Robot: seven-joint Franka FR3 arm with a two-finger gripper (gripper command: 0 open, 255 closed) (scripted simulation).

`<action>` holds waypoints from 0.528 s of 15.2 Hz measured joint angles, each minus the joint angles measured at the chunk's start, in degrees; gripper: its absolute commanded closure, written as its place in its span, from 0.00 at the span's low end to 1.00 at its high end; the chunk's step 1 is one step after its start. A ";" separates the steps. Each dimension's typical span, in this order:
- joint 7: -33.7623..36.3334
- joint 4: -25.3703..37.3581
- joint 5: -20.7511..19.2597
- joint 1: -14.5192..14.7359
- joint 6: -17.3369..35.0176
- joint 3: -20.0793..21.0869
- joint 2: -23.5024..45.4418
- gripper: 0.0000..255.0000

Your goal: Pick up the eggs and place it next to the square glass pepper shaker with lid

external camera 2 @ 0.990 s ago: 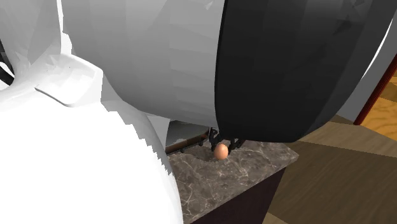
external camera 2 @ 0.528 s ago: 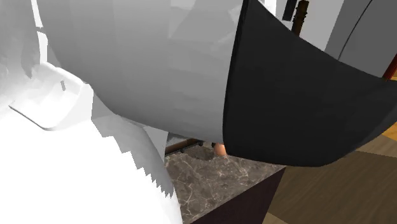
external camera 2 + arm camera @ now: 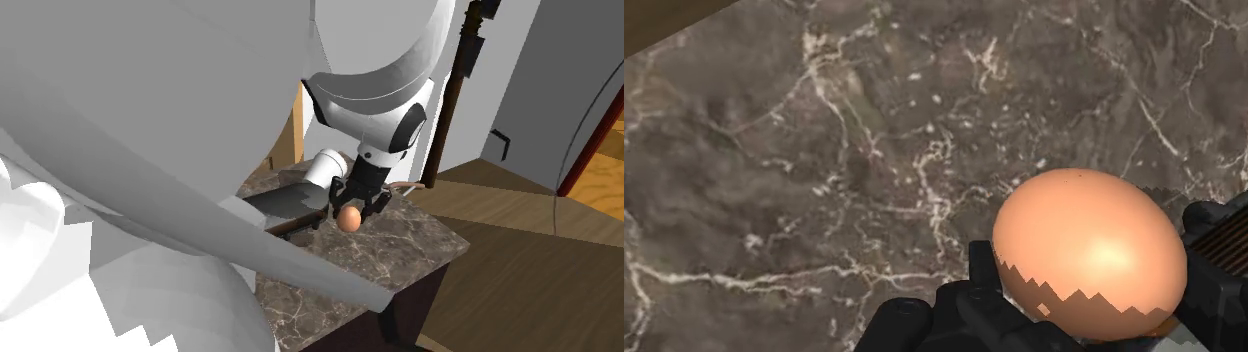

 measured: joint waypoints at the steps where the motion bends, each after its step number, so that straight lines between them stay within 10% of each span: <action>1: 0.27 0.37 -0.23 -0.05 -0.63 0.06 -0.34 1.00; 8: 2.56 3.69 -1.84 -0.29 -5.95 0.79 -3.01 1.00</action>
